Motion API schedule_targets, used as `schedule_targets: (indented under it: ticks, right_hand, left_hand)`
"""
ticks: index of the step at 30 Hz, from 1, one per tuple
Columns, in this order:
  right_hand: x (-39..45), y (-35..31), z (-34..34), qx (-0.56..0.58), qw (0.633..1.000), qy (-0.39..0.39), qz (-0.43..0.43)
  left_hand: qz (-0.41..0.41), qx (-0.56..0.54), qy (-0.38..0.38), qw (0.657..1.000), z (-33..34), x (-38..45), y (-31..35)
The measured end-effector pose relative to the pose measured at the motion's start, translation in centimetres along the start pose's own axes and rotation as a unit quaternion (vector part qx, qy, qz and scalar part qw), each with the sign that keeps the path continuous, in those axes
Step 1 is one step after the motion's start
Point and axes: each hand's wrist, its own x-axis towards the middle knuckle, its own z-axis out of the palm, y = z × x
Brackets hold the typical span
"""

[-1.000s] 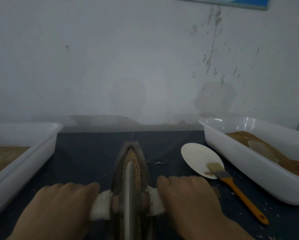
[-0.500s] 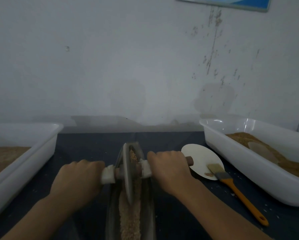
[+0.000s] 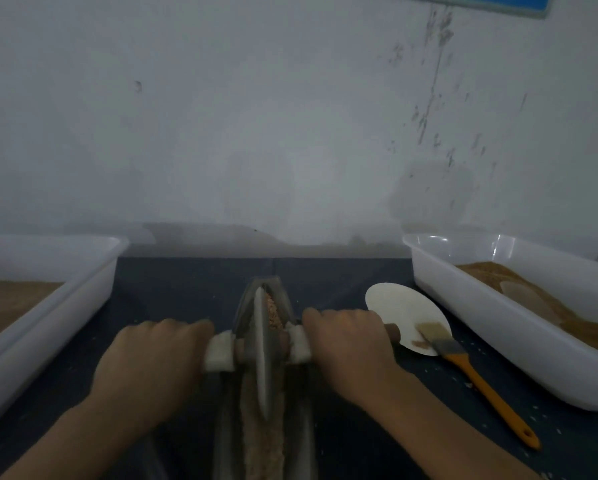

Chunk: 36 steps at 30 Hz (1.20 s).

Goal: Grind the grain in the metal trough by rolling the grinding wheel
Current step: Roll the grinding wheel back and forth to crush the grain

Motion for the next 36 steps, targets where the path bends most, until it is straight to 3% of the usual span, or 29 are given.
schedule_targets:
  ticks: [3, 7, 14, 18, 25, 32, 34, 36]
  right_hand:
    - [1.7, 0.5, 1.0, 0.007, 1.0, 0.012, 0.024]
    - [0.6, 0.1, 0.2, -0.001, 1.0, 0.003, 0.012]
    - [-4.7, -1.3, -3.2, -0.009, 0.998, 0.054, -0.029]
    - [-4.2, -0.8, -2.1, -0.023, 0.997, 0.072, -0.026]
    - [2.5, 0.6, 1.4, -0.037, 0.999, 0.024, 0.015]
    - [-0.6, -0.3, -0.7, -0.005, 1.0, 0.001, -0.005]
    - [-2.7, -1.0, -1.5, 0.012, 0.999, 0.028, -0.016]
    - [-4.1, -1.7, -2.5, 0.036, 0.999, -0.003, -0.001]
  left_hand:
    - [-0.022, 0.021, 0.047, 0.998, 0.6, 2.3, -0.1]
    - [-0.017, 0.022, -0.011, 1.0, 0.5, 1.9, 0.0]
    - [-0.021, -0.016, -0.113, 0.993, -2.8, -3.0, 0.7]
    - [-0.021, -0.018, -0.087, 0.996, -2.5, -2.2, 0.7]
    - [-0.043, 0.005, 0.005, 0.999, 1.4, 2.8, -0.1]
    - [-0.031, 0.0, -0.049, 0.998, -0.4, 0.0, 0.4]
    - [-0.02, -0.001, -0.075, 0.997, -1.7, -1.5, 0.7]
    - [-0.003, 0.008, -0.084, 0.996, -2.7, -2.7, 1.1]
